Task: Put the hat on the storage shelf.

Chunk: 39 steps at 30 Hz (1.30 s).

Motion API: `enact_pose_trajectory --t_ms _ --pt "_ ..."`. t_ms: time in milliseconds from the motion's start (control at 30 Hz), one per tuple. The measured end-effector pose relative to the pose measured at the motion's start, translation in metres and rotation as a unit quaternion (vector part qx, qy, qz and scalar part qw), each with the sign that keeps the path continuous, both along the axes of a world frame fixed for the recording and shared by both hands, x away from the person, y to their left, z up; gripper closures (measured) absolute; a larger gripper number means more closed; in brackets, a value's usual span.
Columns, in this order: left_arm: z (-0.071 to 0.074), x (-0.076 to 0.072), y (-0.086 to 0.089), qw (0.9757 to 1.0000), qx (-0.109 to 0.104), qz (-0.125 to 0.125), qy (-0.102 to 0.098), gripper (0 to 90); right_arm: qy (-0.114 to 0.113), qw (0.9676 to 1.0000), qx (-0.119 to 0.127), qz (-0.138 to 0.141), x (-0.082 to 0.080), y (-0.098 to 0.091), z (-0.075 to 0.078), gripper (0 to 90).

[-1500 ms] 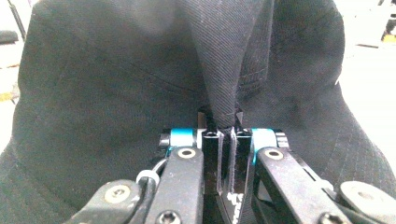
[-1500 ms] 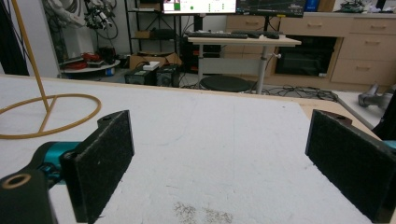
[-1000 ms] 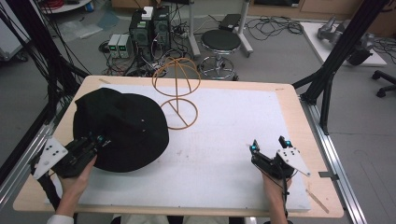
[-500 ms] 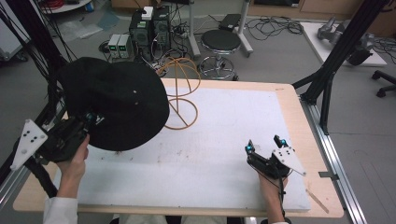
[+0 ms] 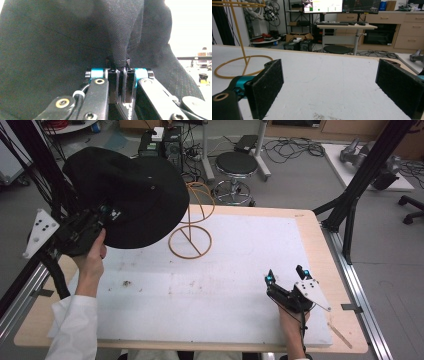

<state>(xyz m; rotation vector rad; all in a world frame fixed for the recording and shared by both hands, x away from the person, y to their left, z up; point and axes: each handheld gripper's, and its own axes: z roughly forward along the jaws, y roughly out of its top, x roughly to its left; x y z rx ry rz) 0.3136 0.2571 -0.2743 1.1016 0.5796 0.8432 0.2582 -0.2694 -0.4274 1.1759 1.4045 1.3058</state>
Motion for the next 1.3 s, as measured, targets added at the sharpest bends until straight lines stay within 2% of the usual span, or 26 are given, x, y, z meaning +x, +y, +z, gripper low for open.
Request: enact_pose_trajectory --t_ms 33,167,300,500,533,667,767,800,867,933,967,1000,1033,1133,1200,1233,1300 --pt "0.004 0.007 -0.006 1.0 0.0 -0.005 0.003 86.5 -0.002 1.0 -0.001 0.002 0.0 0.0 0.0 7.1" --pt "0.011 0.02 -0.013 0.9996 0.0 -0.022 0.016 86.5 -0.003 1.0 -0.006 0.003 0.0 0.001 0.0 7.1" --pt "0.017 0.03 -0.019 0.9993 0.006 -0.027 0.024 86.6 -0.006 1.0 -0.006 0.002 -0.001 0.001 0.0 7.1" --pt "0.029 0.041 -0.034 0.9991 0.018 -0.034 0.021 86.5 -0.007 1.0 -0.004 0.004 0.0 0.001 0.0 7.1" --pt "0.035 0.045 -0.043 0.9988 0.025 -0.036 0.02 86.5 -0.007 1.0 -0.001 0.003 0.0 0.001 0.0 7.1" --pt "0.044 0.052 -0.056 0.9981 0.033 -0.05 0.019 86.5 -0.01 0.9999 0.003 0.001 -0.001 0.0 0.001 7.1" --pt "0.057 0.066 -0.074 0.9961 0.056 -0.062 0.027 86.5 -0.01 0.9999 0.002 0.001 0.0 0.0 0.001 7.1" --pt "0.057 0.066 -0.074 0.9961 0.056 -0.062 0.027 86.5 -0.011 0.9999 0.002 0.002 0.0 0.0 0.001 7.1" --pt "0.062 0.076 -0.081 0.9946 0.07 -0.066 0.037 86.5 -0.01 0.9999 0.001 0.003 0.0 0.0 0.001 7.1" --pt "0.067 0.085 -0.087 0.9937 0.077 -0.066 0.046 86.5 -0.01 0.9999 0.002 0.004 0.0 0.0 0.001 7.1" --pt "0.072 0.094 -0.091 0.993 0.075 -0.072 0.057 86.5 -0.01 0.9999 0.003 0.004 0.0 0.0 0.001 7.1" --pt "0.072 0.094 -0.091 0.993 0.075 -0.072 0.057 86.5 -0.01 0.9999 0.003 0.004 0.0 0.0 0.001 7.1" --pt "0.077 0.103 -0.094 0.9919 0.079 -0.072 0.069 86.5 -0.009 0.9999 0.003 0.004 0.0 0.0 0.0 7.1" --pt "0.08 0.11 -0.097 0.9907 0.088 -0.065 0.081 86.4 -0.009 0.9999 0.003 0.005 0.001 0.0 0.0 7.1" --pt "0.08 0.117 -0.099 0.9887 0.096 -0.062 0.097 86.3 -0.01 0.9999 0.001 0.006 0.001 -0.001 0.0 7.1" --pt "0.079 0.121 -0.101 0.9869 0.107 -0.055 0.107 86.3 -0.01 0.9999 -0.001 0.007 0.001 -0.001 0.0 7.1" --pt "0.075 0.124 -0.103 0.9852 0.113 -0.054 0.117 86.3 -0.008 0.9999 0.001 0.01 0.001 0.0 0.0 7.1"
